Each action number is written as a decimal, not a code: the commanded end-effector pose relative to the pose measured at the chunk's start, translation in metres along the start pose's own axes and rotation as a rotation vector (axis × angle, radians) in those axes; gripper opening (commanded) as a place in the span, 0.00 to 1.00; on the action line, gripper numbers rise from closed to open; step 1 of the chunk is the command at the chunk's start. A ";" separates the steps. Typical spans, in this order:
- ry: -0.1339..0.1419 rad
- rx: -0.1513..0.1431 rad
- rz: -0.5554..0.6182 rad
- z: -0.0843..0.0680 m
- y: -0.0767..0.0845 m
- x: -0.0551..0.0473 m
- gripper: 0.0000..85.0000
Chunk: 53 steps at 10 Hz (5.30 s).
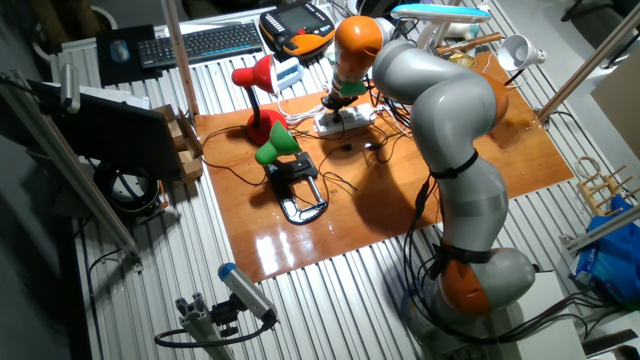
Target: Plug in the power cord of the desk lamp, turn on the socket, and light up the desk lamp
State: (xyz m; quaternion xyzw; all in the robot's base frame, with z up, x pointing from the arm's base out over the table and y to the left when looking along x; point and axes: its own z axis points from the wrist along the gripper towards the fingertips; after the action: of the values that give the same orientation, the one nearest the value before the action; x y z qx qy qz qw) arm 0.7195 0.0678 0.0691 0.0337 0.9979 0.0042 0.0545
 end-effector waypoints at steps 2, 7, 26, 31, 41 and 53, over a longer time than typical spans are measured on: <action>0.000 -0.002 0.001 0.004 0.000 0.000 0.00; -0.009 -0.004 0.000 0.015 0.001 0.001 0.00; -0.003 -0.023 0.045 -0.017 0.004 0.004 0.00; -0.006 -0.027 0.085 -0.054 0.011 0.000 0.00; -0.022 -0.035 0.008 -0.109 0.003 0.027 0.00; -0.020 -0.002 -0.144 -0.118 0.001 0.040 0.00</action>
State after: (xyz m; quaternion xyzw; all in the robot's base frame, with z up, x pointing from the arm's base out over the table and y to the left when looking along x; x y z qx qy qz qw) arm 0.6674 0.0707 0.1819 -0.0387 0.9972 0.0007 0.0646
